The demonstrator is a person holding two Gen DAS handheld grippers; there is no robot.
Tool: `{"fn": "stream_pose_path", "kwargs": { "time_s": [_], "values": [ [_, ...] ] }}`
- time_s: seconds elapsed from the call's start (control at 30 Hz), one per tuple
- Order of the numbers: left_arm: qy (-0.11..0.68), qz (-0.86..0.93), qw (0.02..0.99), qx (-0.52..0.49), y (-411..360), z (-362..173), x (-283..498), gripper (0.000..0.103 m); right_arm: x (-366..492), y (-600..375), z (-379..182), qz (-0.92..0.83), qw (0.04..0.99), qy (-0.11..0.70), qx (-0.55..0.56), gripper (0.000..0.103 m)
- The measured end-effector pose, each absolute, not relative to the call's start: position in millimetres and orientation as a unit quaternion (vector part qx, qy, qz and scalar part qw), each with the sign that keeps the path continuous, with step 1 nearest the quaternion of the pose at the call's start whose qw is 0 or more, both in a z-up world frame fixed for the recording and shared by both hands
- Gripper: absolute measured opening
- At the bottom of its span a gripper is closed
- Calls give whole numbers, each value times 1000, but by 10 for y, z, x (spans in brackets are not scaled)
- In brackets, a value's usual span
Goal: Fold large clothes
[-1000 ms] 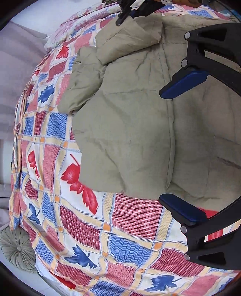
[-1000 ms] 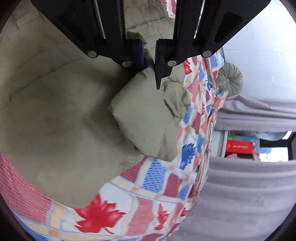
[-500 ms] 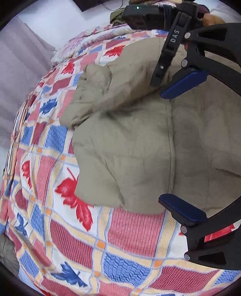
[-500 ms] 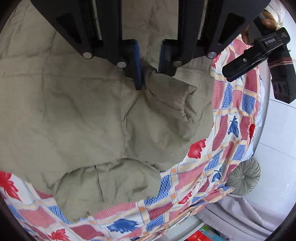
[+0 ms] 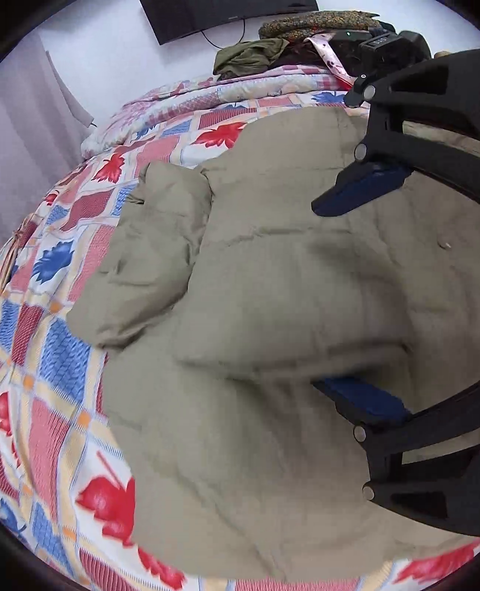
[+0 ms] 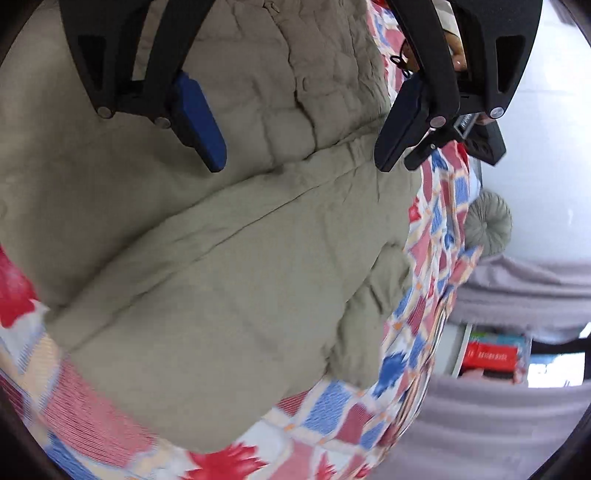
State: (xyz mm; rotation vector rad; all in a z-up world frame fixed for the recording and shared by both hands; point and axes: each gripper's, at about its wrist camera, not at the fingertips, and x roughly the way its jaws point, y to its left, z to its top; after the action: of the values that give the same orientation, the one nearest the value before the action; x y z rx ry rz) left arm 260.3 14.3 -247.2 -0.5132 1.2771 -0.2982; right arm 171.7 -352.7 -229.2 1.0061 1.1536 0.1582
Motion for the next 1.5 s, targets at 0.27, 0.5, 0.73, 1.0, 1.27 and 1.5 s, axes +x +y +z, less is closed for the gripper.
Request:
{"fn": "stream_pose_path", "kwargs": {
  "time_s": [0.27,0.5,0.73,1.0,1.27,1.5],
  "values": [
    [555,-124,800,-193,-91,-2258,2620,10,1874,-4138,-2321,19,732,483,480,85],
    [577,-104,799,-136,45,-2474,2511,10,2037,-4428,-2221,3,756,462,464,84],
    [581,-71,798,-142,232,-2587,2518,16,2037,-4388,-2581,-17,751,494,438,78],
    [565,-11,819,-100,609,-2196,2482,16,1872,-4373,-2333,-10,736,520,433,80],
    [543,-68,832,-95,375,-1876,2442,16,1628,-4157,-1776,-11,799,528,287,22],
    [585,-21,810,-39,9,-2517,2511,16,1996,-4083,-2052,-38,810,552,197,22]
  ]
}}
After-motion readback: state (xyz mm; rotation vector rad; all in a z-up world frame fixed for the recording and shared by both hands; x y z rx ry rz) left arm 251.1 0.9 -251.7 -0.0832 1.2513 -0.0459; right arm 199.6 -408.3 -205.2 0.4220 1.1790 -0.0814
